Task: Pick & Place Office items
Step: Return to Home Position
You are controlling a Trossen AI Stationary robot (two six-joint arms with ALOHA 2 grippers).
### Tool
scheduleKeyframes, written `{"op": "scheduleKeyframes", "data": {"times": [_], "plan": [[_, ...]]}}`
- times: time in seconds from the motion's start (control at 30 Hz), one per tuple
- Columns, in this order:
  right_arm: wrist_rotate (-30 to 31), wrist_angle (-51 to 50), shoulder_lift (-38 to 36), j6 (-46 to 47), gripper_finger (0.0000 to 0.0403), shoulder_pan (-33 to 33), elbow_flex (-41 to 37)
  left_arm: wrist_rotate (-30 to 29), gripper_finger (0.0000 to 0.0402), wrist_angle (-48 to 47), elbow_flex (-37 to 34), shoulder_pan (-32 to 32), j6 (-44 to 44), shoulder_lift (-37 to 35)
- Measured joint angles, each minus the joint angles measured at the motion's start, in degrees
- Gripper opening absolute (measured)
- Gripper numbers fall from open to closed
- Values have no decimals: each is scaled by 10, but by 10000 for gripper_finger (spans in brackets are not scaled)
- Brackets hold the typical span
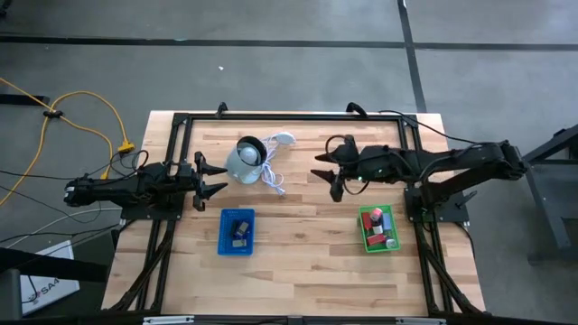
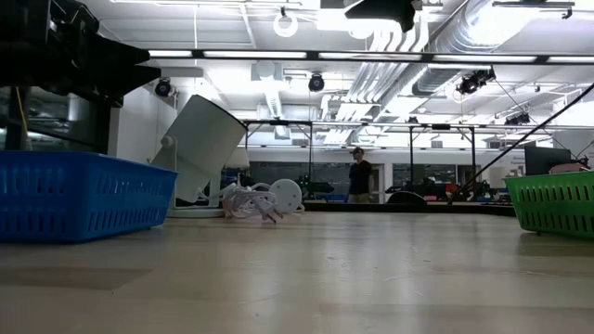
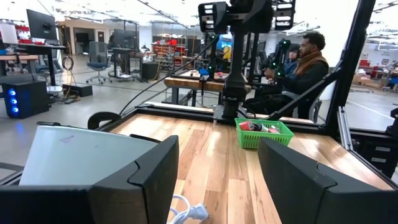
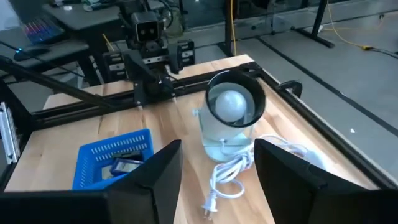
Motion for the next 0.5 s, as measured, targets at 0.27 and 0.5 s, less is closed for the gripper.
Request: {"op": "scheduleKeyframes", "data": {"times": [0.27, 0.5], "plan": [[-65, 8, -46, -10, 184, -49, -39, 0, 212, 0, 0, 0, 0, 0], [-89, 135, -142, -5, 184, -96, -200, 0, 212, 0, 0, 0, 0, 0]]}}
